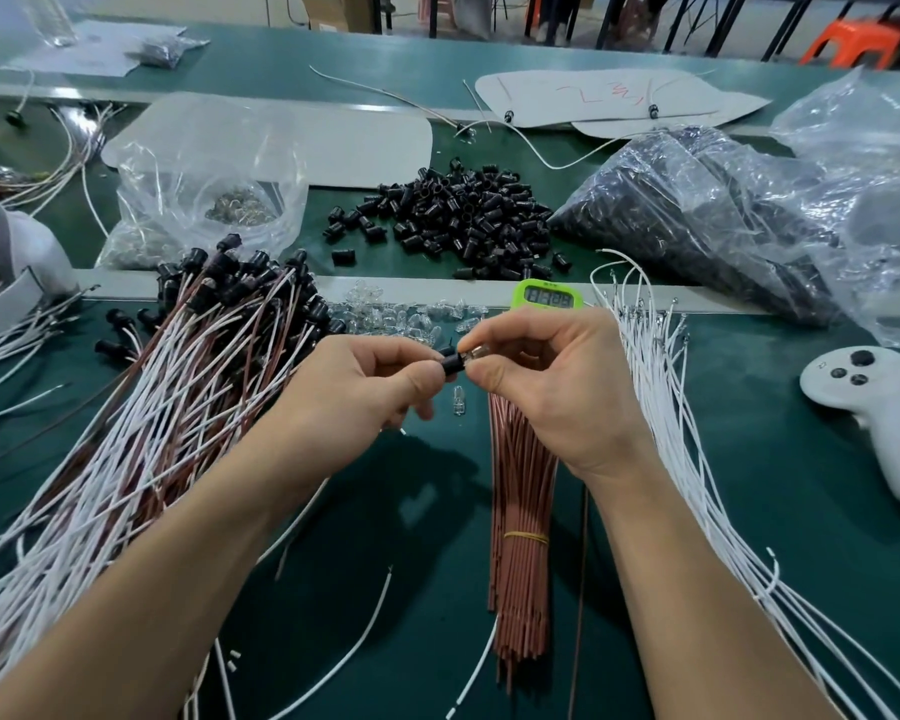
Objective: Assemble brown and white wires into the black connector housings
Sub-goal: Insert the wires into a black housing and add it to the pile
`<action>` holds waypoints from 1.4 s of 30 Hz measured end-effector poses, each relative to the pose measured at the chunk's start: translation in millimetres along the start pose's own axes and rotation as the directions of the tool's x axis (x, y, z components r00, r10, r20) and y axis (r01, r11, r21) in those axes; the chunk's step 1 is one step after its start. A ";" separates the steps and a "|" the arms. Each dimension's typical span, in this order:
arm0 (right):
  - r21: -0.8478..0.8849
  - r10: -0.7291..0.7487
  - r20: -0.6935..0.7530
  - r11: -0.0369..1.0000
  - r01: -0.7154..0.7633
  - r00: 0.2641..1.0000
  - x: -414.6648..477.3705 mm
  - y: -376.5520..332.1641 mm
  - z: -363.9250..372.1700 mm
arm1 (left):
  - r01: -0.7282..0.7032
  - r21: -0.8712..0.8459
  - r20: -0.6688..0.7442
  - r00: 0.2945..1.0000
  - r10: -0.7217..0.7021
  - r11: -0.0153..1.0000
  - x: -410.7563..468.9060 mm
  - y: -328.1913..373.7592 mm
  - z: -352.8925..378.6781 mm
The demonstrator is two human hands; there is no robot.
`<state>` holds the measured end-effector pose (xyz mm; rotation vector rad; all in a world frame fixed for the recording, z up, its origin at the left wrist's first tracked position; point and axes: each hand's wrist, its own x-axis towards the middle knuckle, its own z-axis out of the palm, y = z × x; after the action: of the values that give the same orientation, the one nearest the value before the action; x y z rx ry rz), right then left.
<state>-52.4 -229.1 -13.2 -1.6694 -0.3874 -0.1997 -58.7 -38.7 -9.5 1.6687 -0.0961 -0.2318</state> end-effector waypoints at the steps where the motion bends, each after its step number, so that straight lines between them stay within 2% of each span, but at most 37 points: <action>1: -0.018 0.000 0.003 1.000 0.000 1.000 -0.2 0.7 0.5 | -0.005 0.041 0.010 1.000 0.005 0.999 0.7 -0.7 0.1; 6: -0.014 0.015 0.030 1.000 -0.014 0.999 -0.5 3.6 5.6 | -0.020 0.191 0.029 0.999 0.015 0.981 -0.6 -3.5 1.5; 13: 0.156 0.040 0.033 0.987 -0.044 0.999 -0.2 2.0 7.6 | 0.023 0.015 -0.022 1.000 -0.022 1.000 -1.7 -3.9 -2.3; 19: 0.273 0.059 0.029 0.960 -0.065 0.998 -0.5 -1.3 6.1 | 0.057 -0.148 0.053 0.997 -0.049 0.987 -3.7 -0.4 -2.0; 23: 0.216 0.043 0.010 0.975 -0.044 0.999 -1.2 -0.9 3.7 | -0.014 -0.105 0.076 0.997 0.022 0.994 -3.0 -1.8 2.8; 26: 0.103 0.017 0.022 0.995 -0.019 1.000 -1.5 0.4 4.3 | -0.124 0.068 0.075 0.990 0.119 0.990 -1.7 -3.6 5.3; 29: 0.089 0.029 0.035 0.995 -0.032 0.999 -1.3 2.0 4.8 | -0.181 0.213 0.086 0.982 0.166 0.960 -1.4 -6.7 3.1; 31: 0.122 0.049 0.046 0.991 -0.054 0.998 -1.2 2.9 5.7 | -0.191 0.195 0.081 0.981 0.178 0.962 -1.3 -7.2 2.4; 34: 0.161 0.070 0.053 0.984 -0.077 0.996 -1.1 3.6 8.0 | -0.135 0.057 0.031 0.991 0.133 0.989 -1.9 -7.1 5.3; 37: 0.169 0.086 0.065 0.981 -0.096 0.994 -1.1 4.0 7.7 | -0.104 0.048 -0.027 0.994 0.105 0.993 -3.4 -6.6 8.4; 42: 0.214 0.132 0.084 0.966 -0.147 0.988 -0.7 1.1 6.0 | -0.058 0.034 0.018 0.998 0.057 0.998 -1.2 -2.6 -0.6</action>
<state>-53.2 -223.4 -15.3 -1.4812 -0.3295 0.0063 -59.9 -37.6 -11.9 1.6963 -0.1613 -0.2015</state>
